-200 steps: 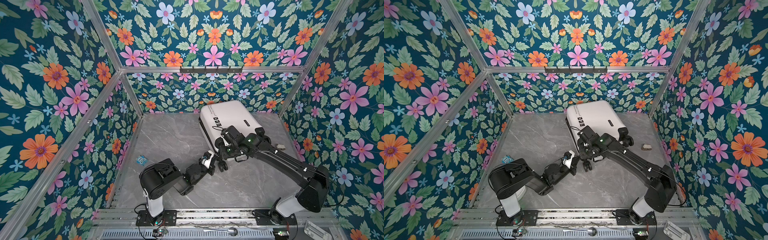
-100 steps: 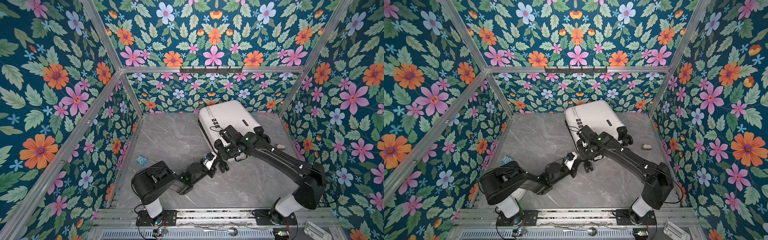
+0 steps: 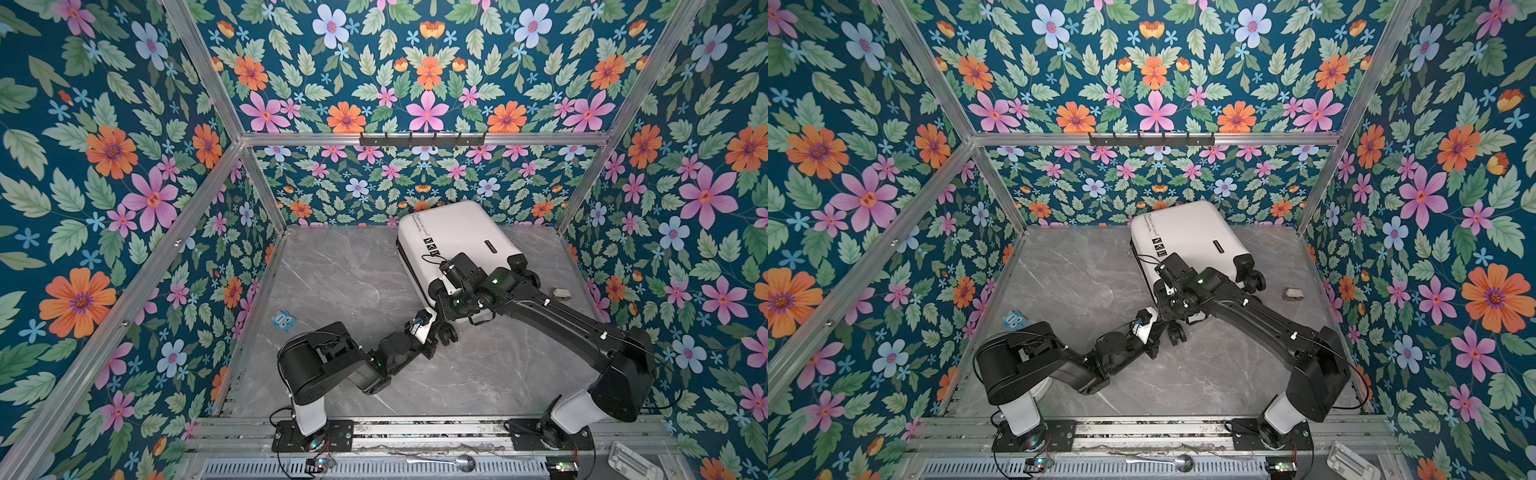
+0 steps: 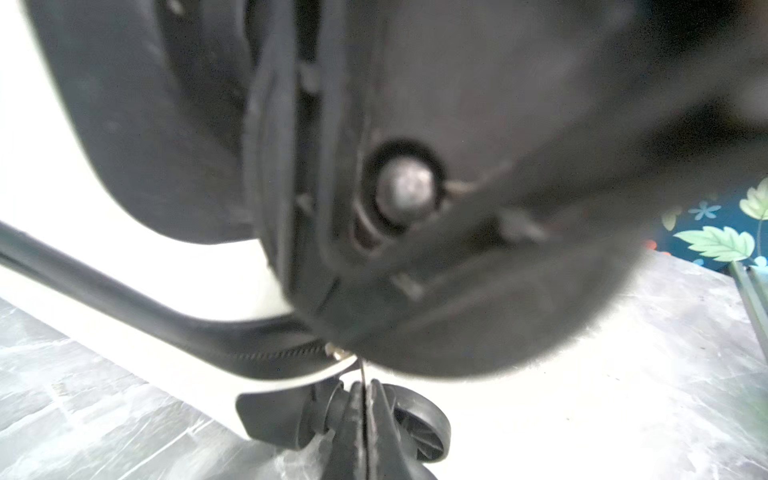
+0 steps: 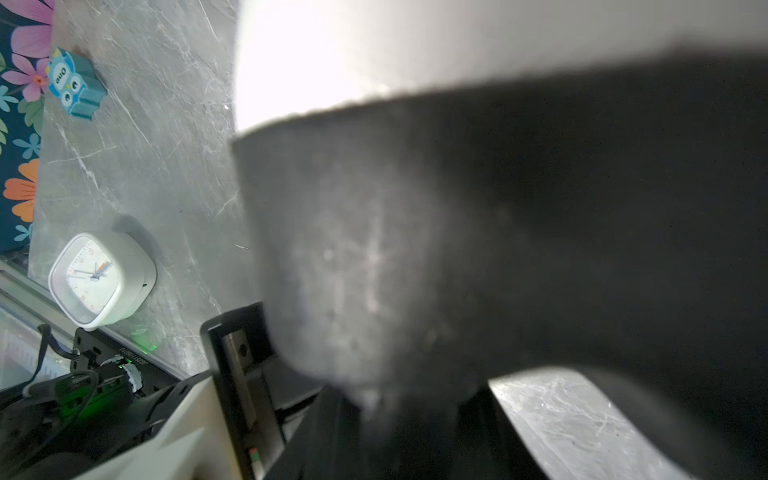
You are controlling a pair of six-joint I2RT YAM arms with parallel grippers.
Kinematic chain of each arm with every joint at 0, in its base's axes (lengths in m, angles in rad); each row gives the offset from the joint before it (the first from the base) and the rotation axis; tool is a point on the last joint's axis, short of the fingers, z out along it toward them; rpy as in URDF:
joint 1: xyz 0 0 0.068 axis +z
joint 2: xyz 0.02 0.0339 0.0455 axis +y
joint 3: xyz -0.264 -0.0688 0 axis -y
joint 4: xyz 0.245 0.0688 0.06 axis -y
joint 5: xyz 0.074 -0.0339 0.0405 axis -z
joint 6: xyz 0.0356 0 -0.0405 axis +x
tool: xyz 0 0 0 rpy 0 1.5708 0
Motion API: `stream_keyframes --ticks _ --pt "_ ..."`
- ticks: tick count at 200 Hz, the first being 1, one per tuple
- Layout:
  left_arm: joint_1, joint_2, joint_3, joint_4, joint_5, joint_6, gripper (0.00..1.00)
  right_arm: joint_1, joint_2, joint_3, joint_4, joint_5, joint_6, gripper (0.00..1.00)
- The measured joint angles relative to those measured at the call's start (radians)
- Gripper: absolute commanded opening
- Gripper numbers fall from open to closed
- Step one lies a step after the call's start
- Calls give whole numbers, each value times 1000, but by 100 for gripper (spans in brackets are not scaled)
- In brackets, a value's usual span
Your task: Pack the luggage
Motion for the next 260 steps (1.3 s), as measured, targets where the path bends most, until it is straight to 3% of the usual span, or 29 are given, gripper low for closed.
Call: stream_keyframes --ticks 18,37,79,98,123,154,206,226,260 --pt "-6 -26 -35 29 -9 -4 50 0 -31 -32 29 3 0 43" --pt "-4 -56 -69 39 -43 -16 61 0 -72 -66 48 19 4 63" --pt "-5 -156 -146 16 -103 -56 65 1 -153 -97 114 37 6 88" --pt "-6 -234 -167 -42 -133 -79 67 0 -181 -109 119 60 6 95" --pt "-9 -400 -139 -208 -158 -94 68 0 -222 -123 118 100 7 99" --pt "-10 -578 -3 -554 -189 -135 65 -6 -303 -186 114 161 10 99" --pt "-10 -598 242 -1057 -224 -256 70 -74 -456 -313 90 194 10 99" --pt "-9 -556 335 -1197 -211 -291 75 -192 -519 -323 73 166 10 99" --pt "14 -517 426 -1321 -185 -346 84 -584 -562 -312 50 33 7 99"
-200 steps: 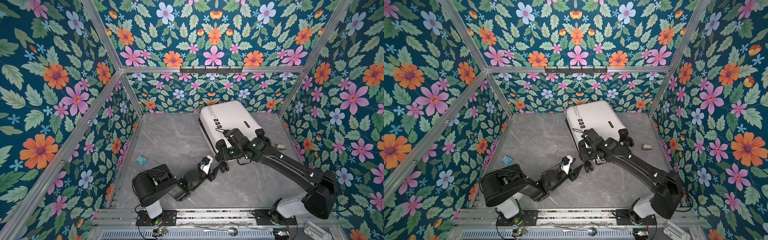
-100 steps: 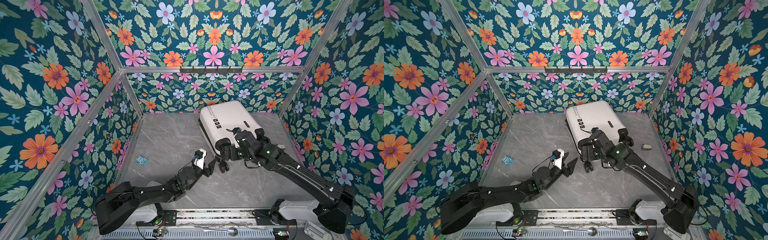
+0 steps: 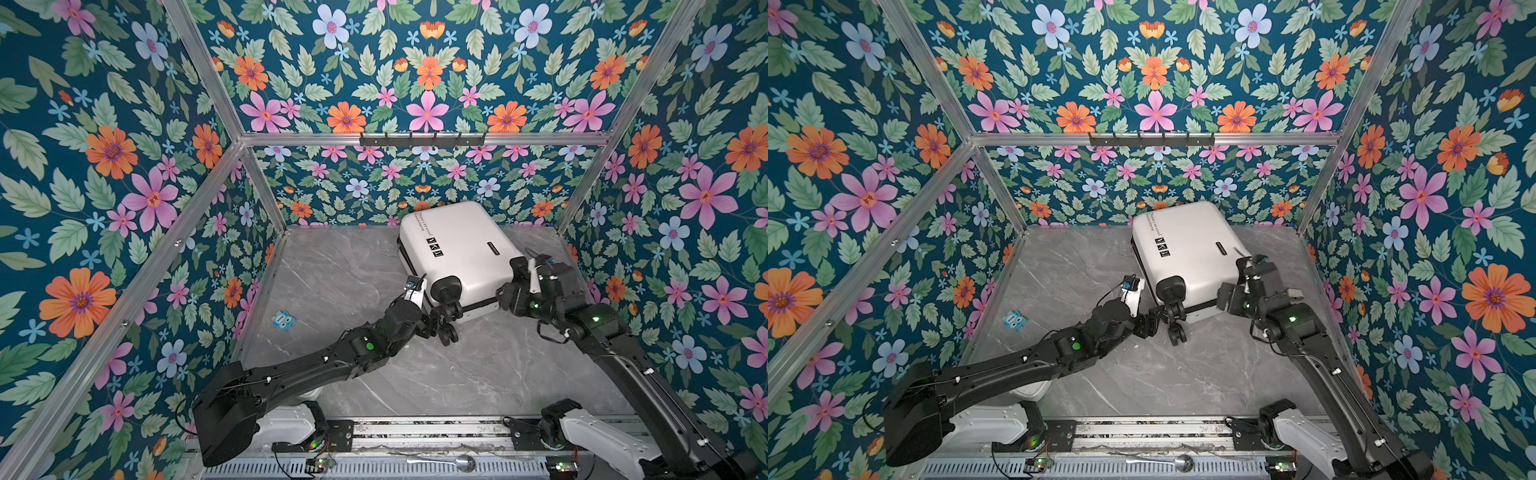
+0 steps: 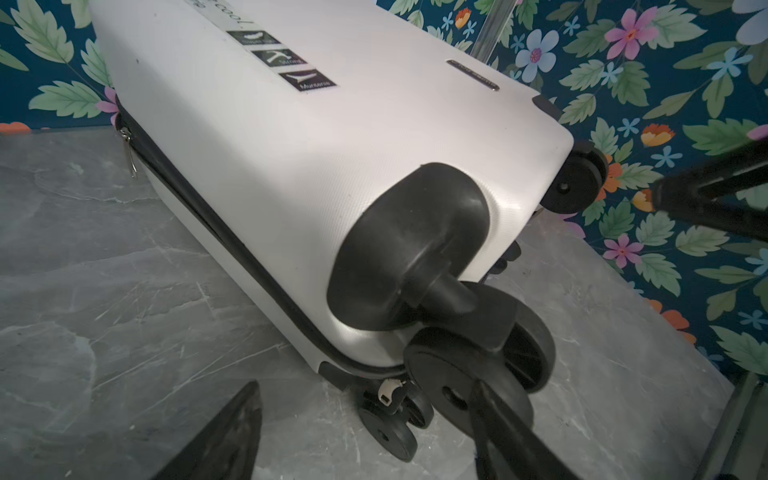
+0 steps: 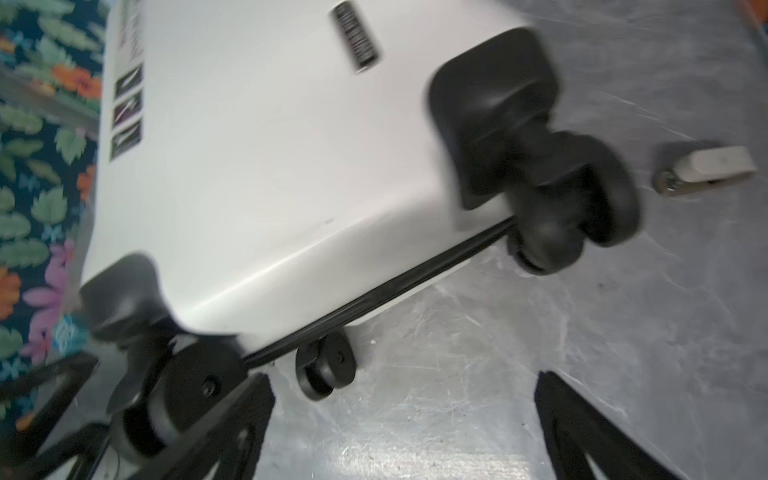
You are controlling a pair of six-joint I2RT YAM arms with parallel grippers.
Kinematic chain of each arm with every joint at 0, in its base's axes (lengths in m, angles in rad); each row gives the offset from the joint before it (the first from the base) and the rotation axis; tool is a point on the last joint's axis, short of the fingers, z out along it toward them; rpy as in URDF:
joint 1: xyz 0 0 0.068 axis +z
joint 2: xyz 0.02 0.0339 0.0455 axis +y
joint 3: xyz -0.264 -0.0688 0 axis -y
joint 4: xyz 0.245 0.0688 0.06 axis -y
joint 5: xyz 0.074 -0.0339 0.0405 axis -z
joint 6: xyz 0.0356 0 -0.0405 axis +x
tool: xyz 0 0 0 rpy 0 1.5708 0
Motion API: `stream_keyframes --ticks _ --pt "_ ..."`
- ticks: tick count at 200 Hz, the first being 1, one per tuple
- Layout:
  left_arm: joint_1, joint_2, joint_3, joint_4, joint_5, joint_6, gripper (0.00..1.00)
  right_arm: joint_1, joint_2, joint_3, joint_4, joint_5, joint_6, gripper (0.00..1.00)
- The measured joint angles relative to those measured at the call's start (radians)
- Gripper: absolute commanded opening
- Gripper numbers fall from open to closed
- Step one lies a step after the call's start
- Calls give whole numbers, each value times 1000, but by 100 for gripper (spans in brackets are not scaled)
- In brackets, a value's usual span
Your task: Pack the luggage
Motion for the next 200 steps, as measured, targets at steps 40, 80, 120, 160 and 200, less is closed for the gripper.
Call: stream_keyframes --ticks 40,80,120,160,200 --pt "242 -31 -67 23 146 -143 85 -384 143 32 77 -258 10 99" --pt "438 65 -48 84 326 -239 82 -453 393 122 229 -458 63 96" --pt "546 219 -19 214 472 -331 79 -458 534 161 397 -550 135 97" --pt "607 362 0 355 578 -422 76 -456 656 196 465 -634 153 95" --pt "632 480 75 428 618 -444 76 -391 616 129 536 -683 163 94"
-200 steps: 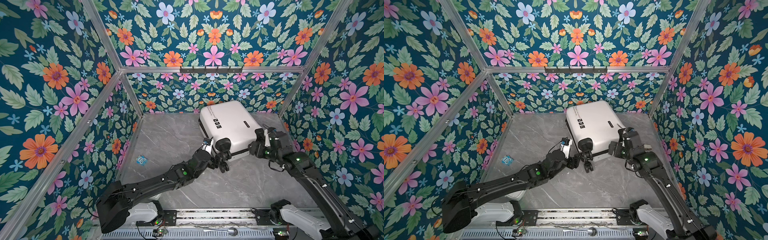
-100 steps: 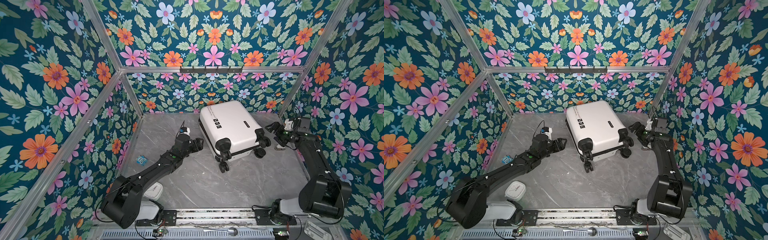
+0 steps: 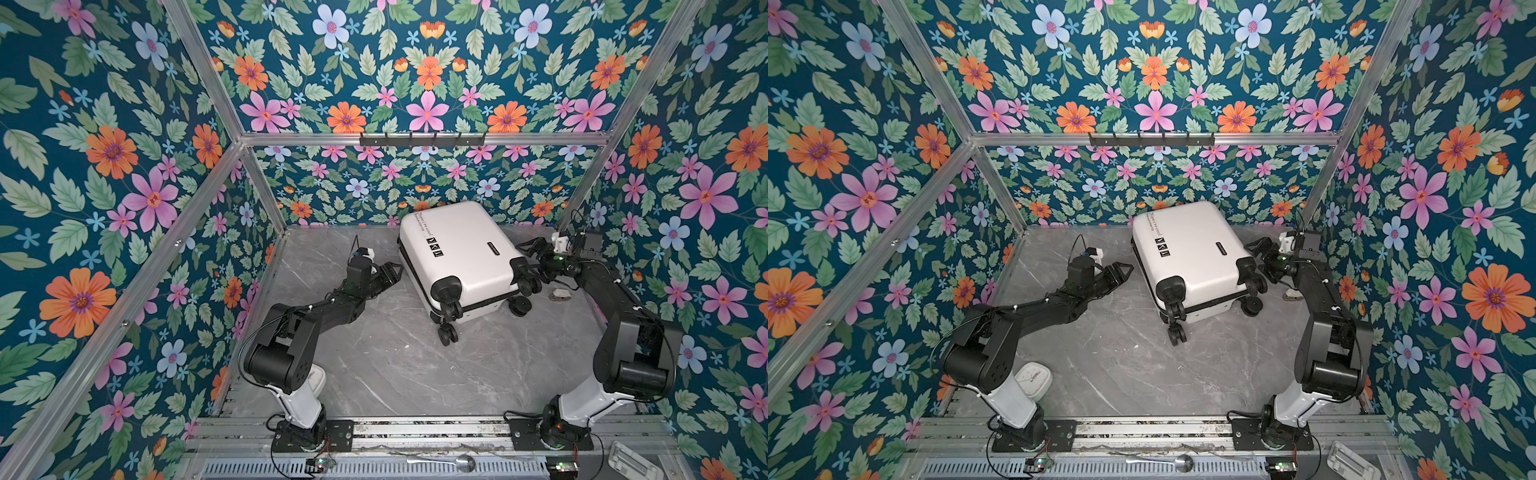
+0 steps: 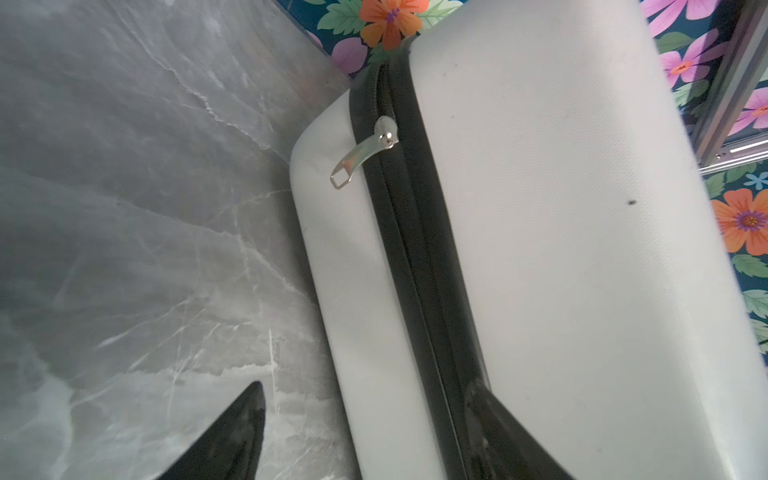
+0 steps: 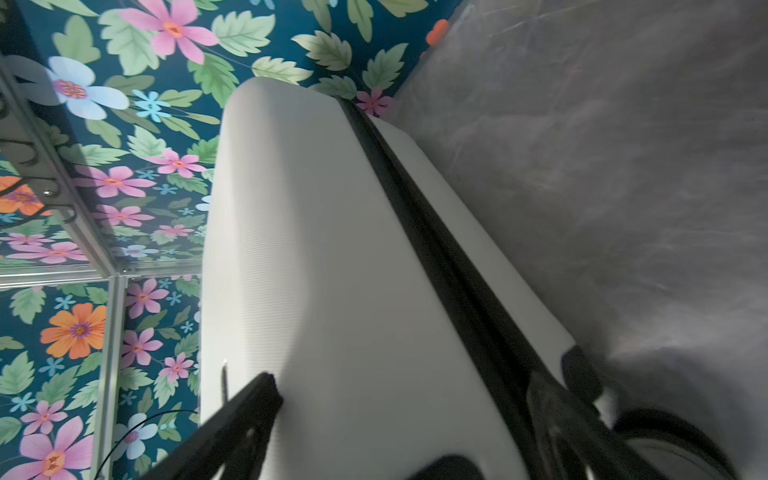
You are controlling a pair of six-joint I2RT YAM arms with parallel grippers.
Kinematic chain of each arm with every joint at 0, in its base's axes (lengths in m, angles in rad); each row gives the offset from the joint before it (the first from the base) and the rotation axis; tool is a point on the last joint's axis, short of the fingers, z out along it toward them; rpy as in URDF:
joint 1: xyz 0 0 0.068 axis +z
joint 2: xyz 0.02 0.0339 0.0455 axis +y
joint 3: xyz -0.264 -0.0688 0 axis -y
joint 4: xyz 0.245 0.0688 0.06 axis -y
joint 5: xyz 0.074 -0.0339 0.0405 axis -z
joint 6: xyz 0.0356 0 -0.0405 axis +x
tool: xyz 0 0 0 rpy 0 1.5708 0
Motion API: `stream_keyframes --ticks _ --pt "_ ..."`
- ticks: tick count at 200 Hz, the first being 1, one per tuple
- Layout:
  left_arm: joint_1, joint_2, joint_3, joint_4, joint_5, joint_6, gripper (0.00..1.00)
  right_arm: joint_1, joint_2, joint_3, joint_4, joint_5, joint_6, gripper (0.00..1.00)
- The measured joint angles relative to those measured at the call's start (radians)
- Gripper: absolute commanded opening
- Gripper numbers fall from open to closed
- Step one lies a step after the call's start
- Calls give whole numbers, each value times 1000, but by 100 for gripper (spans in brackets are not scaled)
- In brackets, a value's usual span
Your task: Pack the luggage
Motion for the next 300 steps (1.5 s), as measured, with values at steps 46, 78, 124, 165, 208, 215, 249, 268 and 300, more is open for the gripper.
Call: stream_keyframes --ticks 46,78,124,165,208,215,249,268,300 --pt "61 129 81 29 28 0 74 155 -113 -142 105 78 21 92" --pt "91 147 105 27 44 17 73 255 -185 -220 135 110 48 92" --pt "131 32 21 -12 24 94 72 285 -258 -235 64 182 60 95" --pt "157 -171 -204 -24 -60 113 70 286 -334 -169 -139 278 -14 97" --pt "102 -386 -463 17 -145 117 70 290 -434 -175 -302 338 -65 96" --pt "70 -419 -492 26 -166 133 70 294 -453 -185 -325 340 -69 94" --pt "-111 -489 -592 145 -277 259 65 378 -534 -215 -416 402 -83 91" --pt "-165 -438 -630 249 -312 327 65 448 -543 -213 -454 447 -85 91" --pt "-200 -306 -713 505 -338 436 61 507 -542 -197 -503 509 -87 95"
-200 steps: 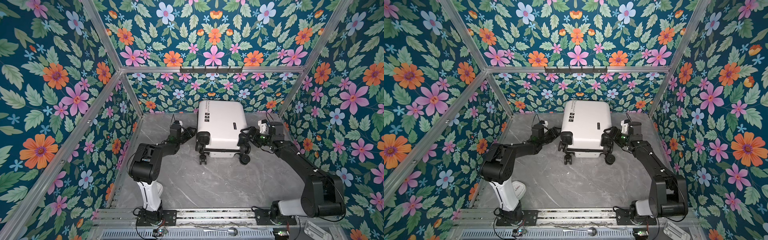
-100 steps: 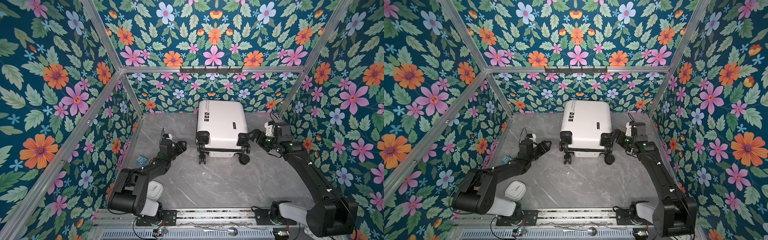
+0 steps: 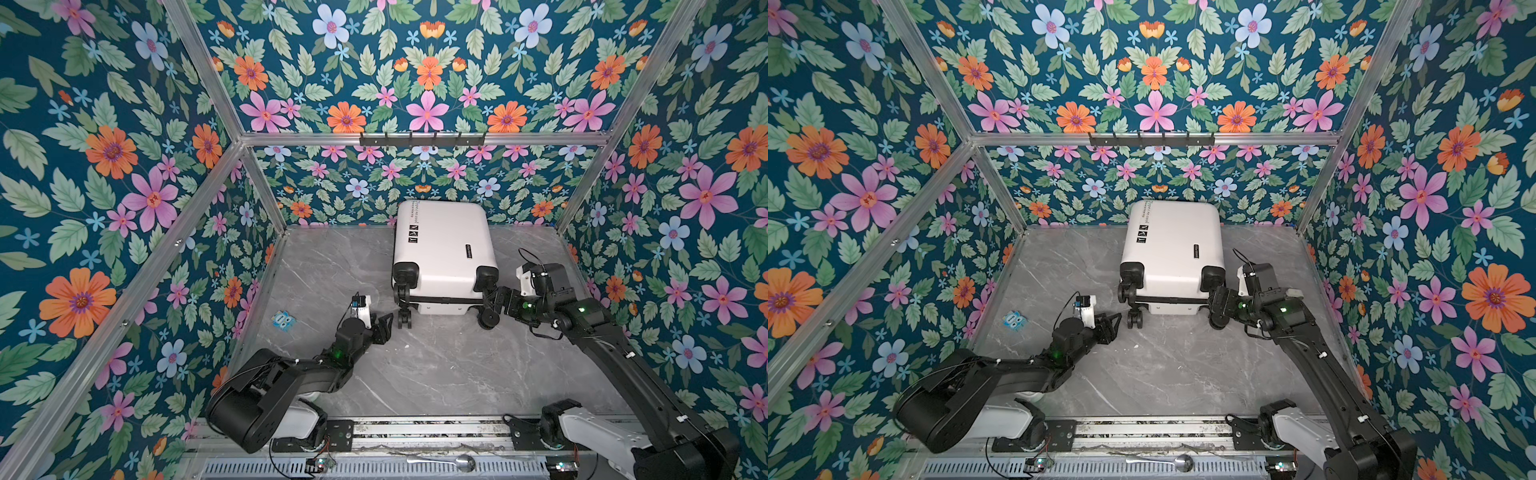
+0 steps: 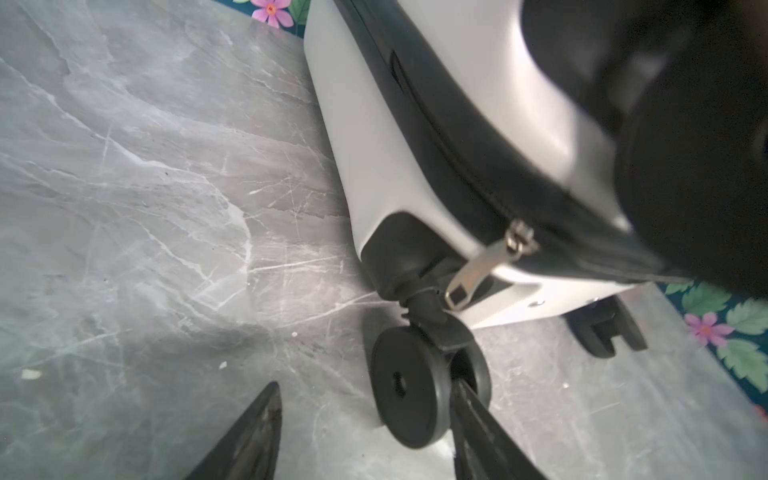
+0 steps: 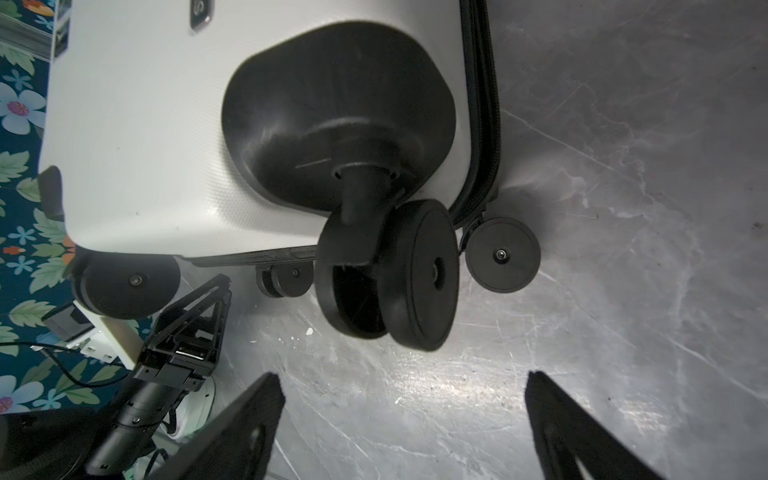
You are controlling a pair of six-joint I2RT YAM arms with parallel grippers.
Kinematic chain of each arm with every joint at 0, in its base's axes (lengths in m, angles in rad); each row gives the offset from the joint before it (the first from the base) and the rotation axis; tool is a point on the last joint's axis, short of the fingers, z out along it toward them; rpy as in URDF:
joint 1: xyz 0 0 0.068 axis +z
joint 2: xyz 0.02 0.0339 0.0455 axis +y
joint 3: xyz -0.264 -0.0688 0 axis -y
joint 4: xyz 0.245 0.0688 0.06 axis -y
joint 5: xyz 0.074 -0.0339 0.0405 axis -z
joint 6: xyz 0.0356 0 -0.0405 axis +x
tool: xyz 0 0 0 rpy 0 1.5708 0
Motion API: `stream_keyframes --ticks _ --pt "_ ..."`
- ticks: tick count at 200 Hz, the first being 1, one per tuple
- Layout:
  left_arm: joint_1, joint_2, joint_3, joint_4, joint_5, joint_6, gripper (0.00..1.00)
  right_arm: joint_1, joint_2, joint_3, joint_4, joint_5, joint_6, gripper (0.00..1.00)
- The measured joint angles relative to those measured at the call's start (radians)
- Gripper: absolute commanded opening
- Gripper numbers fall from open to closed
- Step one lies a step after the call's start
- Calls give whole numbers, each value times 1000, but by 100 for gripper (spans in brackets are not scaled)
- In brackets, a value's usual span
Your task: Pack the luggage
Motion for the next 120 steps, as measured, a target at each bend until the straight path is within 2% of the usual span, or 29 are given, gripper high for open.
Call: stream_keyframes --ticks 28,52,93,120 --pt "-11 109 -16 231 21 95 58 8 -7 4 -23 20 -2 95" --pt "-14 163 0 352 45 146 55 9 -8 4 -29 32 -1 95" --pt "-18 194 63 393 64 212 50 9 -9 4 -31 32 -1 95" --pt "-18 226 95 383 77 252 43 8 -8 9 -31 32 -1 95"
